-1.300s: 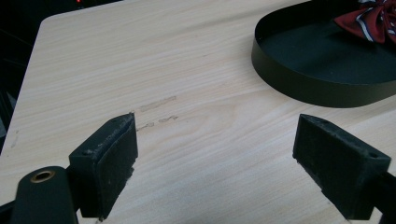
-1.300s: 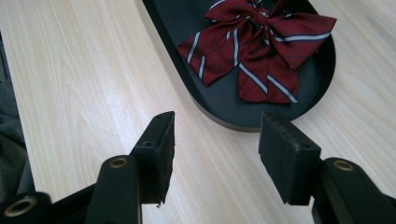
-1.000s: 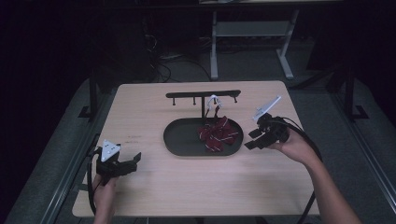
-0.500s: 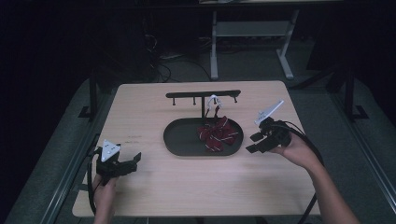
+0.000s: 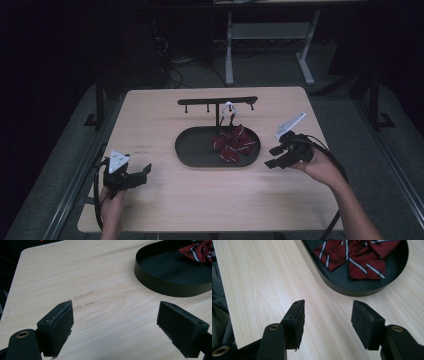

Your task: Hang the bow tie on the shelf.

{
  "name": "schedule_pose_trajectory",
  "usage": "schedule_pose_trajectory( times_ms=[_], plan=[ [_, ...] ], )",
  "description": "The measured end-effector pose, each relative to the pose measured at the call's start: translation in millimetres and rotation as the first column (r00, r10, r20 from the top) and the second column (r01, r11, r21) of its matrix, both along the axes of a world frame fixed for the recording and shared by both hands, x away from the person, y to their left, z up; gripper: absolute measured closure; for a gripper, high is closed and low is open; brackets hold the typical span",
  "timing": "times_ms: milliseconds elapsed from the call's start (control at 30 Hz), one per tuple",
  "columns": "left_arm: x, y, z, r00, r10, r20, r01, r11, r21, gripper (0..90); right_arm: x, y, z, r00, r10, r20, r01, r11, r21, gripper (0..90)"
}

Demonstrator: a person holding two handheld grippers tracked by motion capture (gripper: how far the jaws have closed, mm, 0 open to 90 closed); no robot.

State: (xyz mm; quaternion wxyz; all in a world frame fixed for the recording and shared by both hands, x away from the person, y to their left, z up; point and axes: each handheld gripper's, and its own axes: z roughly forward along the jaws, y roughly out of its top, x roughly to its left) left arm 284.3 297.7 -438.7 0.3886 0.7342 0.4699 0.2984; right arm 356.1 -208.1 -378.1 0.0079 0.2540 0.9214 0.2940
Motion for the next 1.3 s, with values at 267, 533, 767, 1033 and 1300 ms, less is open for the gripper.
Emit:
schedule_pose_trajectory(
  times_ms=[267, 533, 767, 1033, 1300],
  plan=[
    [0.0, -0.5, -0.3, 1.0, -0.001, -0.002, 0.001, 1.0, -0.001, 13.5, -6.0, -4.4, -8.7, 0.9998, -0.009, -0.017, 0.009, 1.0, -0.001, 43.5],
    [-0.2, -1.6, -0.4, 1.0, -0.008, -0.004, 0.008, 1.0, 0.003, 13.5, -12.8, -7.9, -16.5, 0.9997, -0.012, -0.02, 0.012, 0.9999, 0.007, 43.3],
    [-0.3, -1.7, -0.4, 1.0, -0.008, -0.004, 0.008, 1.0, 0.003, 13.6, -22.1, -10.8, -23.3, 0.9997, -0.015, -0.018, 0.015, 0.9997, 0.021, 43.2],
    [-0.5, -2.5, -0.4, 0.9999, -0.01, -0.002, 0.01, 0.9999, 0.003, 13.5, -34.6, -13.9, -30.7, 0.9994, -0.028, -0.023, 0.028, 0.9988, 0.04, 42.8],
    [-0.2, -5.0, -1.5, 0.9999, -0.016, -0.001, 0.016, 0.9999, 0.005, 13.6, -50.4, -16.6, -42.7, 0.9991, -0.041, -0.009, 0.041, 0.9982, 0.043, 41.2]
  ],
)
